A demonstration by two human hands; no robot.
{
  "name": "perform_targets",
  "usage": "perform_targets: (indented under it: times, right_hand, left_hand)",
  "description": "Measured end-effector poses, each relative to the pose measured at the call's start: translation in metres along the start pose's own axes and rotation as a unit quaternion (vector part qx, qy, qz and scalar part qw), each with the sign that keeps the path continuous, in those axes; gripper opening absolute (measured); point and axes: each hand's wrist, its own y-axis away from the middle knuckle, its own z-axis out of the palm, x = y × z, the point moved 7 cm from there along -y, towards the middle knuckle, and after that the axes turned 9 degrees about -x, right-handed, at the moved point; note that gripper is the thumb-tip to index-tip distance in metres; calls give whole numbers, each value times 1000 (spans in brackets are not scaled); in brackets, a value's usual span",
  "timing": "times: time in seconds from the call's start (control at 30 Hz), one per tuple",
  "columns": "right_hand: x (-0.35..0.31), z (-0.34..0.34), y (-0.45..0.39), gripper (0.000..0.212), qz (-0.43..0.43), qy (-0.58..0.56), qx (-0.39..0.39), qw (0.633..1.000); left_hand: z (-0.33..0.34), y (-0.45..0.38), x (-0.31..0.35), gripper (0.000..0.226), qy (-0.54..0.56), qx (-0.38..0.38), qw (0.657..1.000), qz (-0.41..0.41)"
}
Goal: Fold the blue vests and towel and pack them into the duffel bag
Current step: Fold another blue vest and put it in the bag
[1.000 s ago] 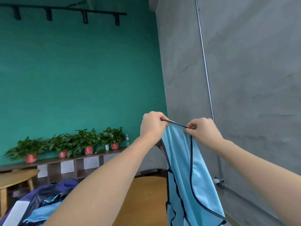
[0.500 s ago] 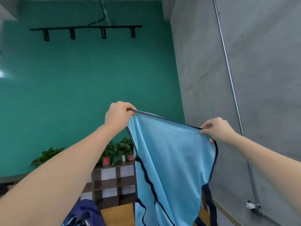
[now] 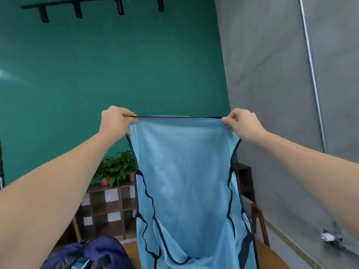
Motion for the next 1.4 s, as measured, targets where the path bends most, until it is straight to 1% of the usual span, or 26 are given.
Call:
perform_targets:
  times: [0.07,0.1,0.17,0.23,0.3,0.37,0.43,0.5,0.6,0.7,0.77,0.8,0.87,0.97,1.03,1.07,1.1,1.13,1.2,1.23,1.27,1.3,1.33,1.4]
  right_hand:
    - [2,14,4,27,-29,26,24,999]
    - [7,24,10,27,-39,26,22,999]
    - [29,51,27,26,-43,27,-7,999]
    - [63,87,50,24,-27,44,-66,996]
    - [103,127,82,19,-4,70,-150,986]
    - [144,168,122,15,19,107,-234,966]
    - [180,203,160,12,29,143,-298,943]
    - [210,232,193,12,45,168,-340,924]
    - [243,262,224,12,73,199,-376,902]
    - [261,278,234,14,95,229,-370,895]
    - [266,282,230,18,91,272,-327,900]
    - [267,283,227,20,88,289,-298,905]
    - [269,283,220,20,88,286,-246,922]
    - [269,277,211,17,80,203,-150,964]
    - [269,273,212,14,67,162,-102,979]
    - [271,275,215,13,65,163,-109,978]
    - [276,280,220,14,62,185,-140,971]
    - [282,288,228,16,65,228,-195,952]
    - [296,303,250,17,96,311,-301,896]
    - [299,306,259,17,116,323,-331,879]
    - [299,308,267,18,127,320,-343,874]
    - [293,310,273,22,128,317,-342,875]
    - [286,313,279,27,116,324,-334,878]
    - [265,318,288,36,77,367,-288,881]
  left_hand:
    - [12,3,-19,13,76,14,997,-12]
    - [23,8,-30,15,94,12,995,-13]
    - [50,24,-56,12,66,-18,998,-12]
    - [84,54,-83,4,-31,-74,997,-6]
    - [123,93,-118,10,-91,-143,985,-15]
    - [162,137,-158,12,-110,-212,970,-37]
    - [196,179,-197,10,-128,-262,955,-51]
    - [222,213,-229,8,-140,-286,946,-65]
    - [255,247,-262,9,-132,-323,933,-85]
    - [278,262,-282,9,-120,-357,921,-98]
    - [289,261,-287,13,-122,-359,921,-93]
    - [292,258,-287,14,-122,-349,925,-90]
    - [294,247,-284,16,-117,-302,943,-75]
    - [282,234,-281,17,-94,-199,973,-65]
    - [272,236,-281,19,-75,-156,983,-60]
    - [272,241,-283,17,-67,-160,984,-43]
    - [278,251,-288,14,-67,-194,978,-35]
    - [287,265,-297,12,-73,-252,964,-39]
    - [304,296,-319,11,-99,-376,918,-73]
    - [308,308,-329,11,-110,-408,901,-94]
    - [310,317,-336,15,-117,-418,894,-110]
    - [311,321,-336,21,-121,-411,896,-115]
    - [311,323,-332,24,-124,-395,904,-107]
    - [313,326,-317,23,-129,-360,921,-67]
